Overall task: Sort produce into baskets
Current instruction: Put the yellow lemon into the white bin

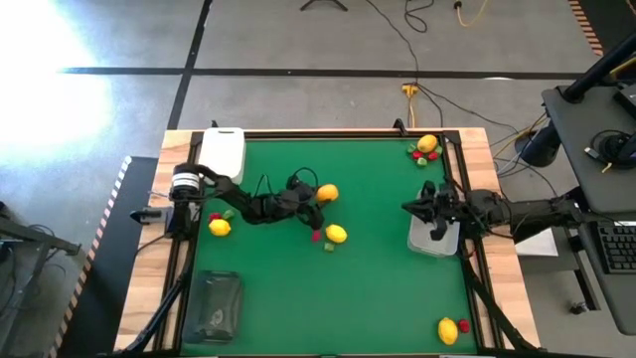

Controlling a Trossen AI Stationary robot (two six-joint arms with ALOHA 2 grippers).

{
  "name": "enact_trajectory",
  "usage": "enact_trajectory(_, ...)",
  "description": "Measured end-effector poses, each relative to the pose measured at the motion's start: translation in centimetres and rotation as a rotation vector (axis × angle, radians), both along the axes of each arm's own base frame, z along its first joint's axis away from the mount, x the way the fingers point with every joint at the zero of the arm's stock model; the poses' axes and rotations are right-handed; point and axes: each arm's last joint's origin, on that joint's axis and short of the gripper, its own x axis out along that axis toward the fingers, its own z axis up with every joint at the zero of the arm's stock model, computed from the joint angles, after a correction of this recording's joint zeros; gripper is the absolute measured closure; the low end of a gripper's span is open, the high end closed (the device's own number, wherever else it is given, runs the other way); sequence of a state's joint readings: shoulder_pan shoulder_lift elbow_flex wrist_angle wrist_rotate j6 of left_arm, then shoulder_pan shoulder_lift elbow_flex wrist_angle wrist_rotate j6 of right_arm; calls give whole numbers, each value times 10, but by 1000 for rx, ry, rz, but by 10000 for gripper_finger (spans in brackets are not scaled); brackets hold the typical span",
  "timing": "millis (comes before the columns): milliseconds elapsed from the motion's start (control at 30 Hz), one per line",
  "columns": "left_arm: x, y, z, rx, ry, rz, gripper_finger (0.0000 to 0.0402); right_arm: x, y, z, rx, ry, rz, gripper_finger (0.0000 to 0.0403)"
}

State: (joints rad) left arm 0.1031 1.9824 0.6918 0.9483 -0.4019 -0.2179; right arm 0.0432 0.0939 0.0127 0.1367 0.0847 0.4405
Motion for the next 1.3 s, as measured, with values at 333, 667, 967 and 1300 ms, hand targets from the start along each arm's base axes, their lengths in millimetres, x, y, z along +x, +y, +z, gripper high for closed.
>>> enact_trajectory(333,-62,21,130,42,238,248,205,8,8,13,-169,-124,125,393)
enact_trajectory(667,-143,90,173,-276,475,793,205,44,5,-9,-224,70,-65,393)
enact_trajectory(967,-165,144,151,-515,629,974,205,66,8,-1,-276,-23,-43,379)
enact_trajectory(1300,-173,185,116,-715,696,1034,205,104,16,-5,-262,125,10,300)
